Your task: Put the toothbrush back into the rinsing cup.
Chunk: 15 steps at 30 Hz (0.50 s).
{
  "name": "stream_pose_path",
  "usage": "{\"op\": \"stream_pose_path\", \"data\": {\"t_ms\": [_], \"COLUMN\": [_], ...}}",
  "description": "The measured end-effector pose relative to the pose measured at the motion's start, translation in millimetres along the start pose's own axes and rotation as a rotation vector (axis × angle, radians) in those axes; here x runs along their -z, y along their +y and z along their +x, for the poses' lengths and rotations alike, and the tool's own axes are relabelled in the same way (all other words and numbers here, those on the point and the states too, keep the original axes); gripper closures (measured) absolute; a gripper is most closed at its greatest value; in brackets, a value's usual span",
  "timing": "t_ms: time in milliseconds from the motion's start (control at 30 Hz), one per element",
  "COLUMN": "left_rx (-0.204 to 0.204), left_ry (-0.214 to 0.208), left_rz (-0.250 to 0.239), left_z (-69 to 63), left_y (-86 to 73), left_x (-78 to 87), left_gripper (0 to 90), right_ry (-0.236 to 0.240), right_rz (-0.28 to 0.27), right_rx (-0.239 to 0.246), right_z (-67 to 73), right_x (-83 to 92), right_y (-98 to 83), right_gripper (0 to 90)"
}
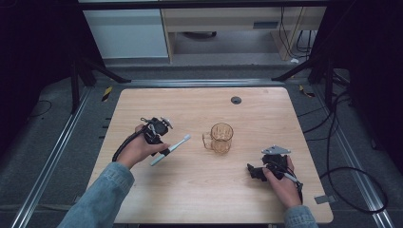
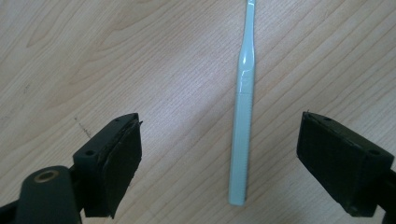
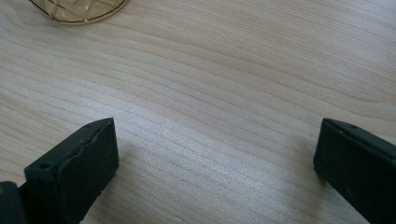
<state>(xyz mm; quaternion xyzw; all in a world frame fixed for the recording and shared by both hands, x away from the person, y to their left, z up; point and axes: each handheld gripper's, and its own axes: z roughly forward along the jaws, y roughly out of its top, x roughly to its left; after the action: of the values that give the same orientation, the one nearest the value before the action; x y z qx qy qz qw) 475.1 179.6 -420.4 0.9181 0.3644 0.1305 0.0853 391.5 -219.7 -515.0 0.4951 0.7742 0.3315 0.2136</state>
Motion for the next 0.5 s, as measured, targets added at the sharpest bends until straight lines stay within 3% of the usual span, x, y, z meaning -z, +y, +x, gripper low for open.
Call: {"op": "stream_pose_path", "data": {"t_ms": [367, 400, 500], "left_rx": [-0.044, -0.046, -0.050], "left_ry": [-0.036, -0.037, -0.049], "left_rz": [0.031, 0.037, 0.049], "left_z": [-6.5, -6.9, -7.4], "left_y": [25.2, 27.0, 31.5], "left_x": [-2.7, -3.6, -8.0], "left_gripper": [33.4, 35.6, 41.4], "right_ry": [0.002, -0.006, 0.002], "right_rz": [0.001, -0.003, 0.002], "right_rx": [0.001, 0.017, -0.001], "right_z": [-0.1, -1.0, 0.0], "right_x": [0.2, -0.6, 0.2], "right_y": [0.0, -0.4, 0.1], "right_gripper": [0.4, 0.4, 0.4]}}
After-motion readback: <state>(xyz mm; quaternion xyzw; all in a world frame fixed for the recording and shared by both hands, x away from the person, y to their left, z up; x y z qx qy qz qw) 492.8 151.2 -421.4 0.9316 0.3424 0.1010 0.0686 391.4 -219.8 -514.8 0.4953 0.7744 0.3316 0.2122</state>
